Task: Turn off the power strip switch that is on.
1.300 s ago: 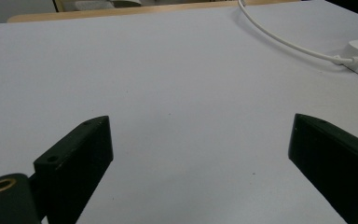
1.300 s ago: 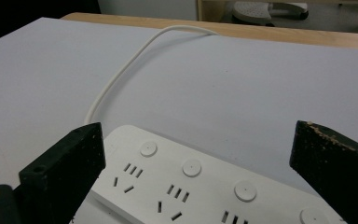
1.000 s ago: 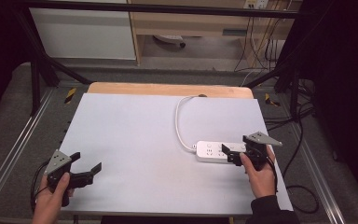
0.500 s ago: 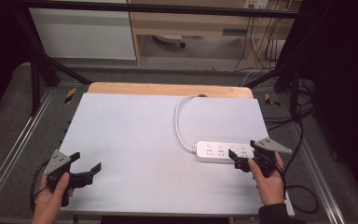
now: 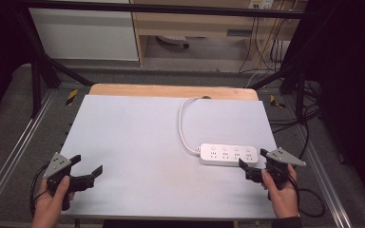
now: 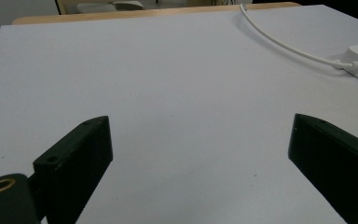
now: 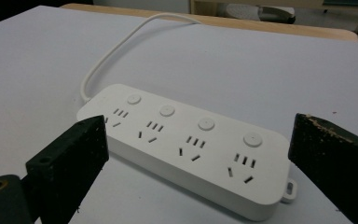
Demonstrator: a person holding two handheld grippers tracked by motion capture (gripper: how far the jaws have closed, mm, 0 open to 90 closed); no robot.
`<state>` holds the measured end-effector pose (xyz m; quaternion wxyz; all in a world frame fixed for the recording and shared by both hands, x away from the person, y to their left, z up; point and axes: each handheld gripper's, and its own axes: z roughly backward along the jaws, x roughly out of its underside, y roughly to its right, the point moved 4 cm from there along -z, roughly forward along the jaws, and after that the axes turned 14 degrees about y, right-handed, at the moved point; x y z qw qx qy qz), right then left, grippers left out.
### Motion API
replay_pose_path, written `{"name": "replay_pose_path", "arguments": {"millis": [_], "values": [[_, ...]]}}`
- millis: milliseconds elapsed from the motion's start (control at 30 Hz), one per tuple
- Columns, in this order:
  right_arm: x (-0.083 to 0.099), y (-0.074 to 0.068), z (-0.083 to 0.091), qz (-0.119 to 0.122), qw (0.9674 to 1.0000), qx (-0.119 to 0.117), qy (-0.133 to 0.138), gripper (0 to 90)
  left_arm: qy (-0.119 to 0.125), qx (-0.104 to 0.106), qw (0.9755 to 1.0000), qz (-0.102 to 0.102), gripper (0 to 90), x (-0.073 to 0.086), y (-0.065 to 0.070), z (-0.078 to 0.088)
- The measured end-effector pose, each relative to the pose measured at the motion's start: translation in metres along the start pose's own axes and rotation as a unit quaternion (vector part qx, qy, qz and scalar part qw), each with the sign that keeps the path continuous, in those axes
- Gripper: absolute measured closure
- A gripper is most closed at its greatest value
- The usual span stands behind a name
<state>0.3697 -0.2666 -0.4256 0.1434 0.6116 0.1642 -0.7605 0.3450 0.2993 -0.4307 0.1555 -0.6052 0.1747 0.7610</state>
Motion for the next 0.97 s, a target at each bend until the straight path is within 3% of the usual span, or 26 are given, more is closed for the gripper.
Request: {"name": "replay_pose_path", "arguments": {"millis": [133,600,733,967], "values": [[0.003,0.006,0.007,0.002,0.9999,0.011,0.012,4.5,0.001,-0.002,1.0,0.003,6.2,0.0,0.0,0.0],[0.018,0.018,0.027,0.007,0.9996,0.027,0.006,3.1,0.004,-0.004,1.0,0.003,6.2,-0.001,-0.003,0.002],[0.028,0.021,0.03,0.014,0.9991,0.036,-0.018,2.9,0.005,-0.006,1.0,0.004,6.2,-0.001,-0.004,0.003],[0.051,0.028,0.028,-0.013,0.9941,0.053,-0.094,3.8,0.004,-0.002,1.0,0.001,6.2,-0.001,-0.002,0.002]]}}
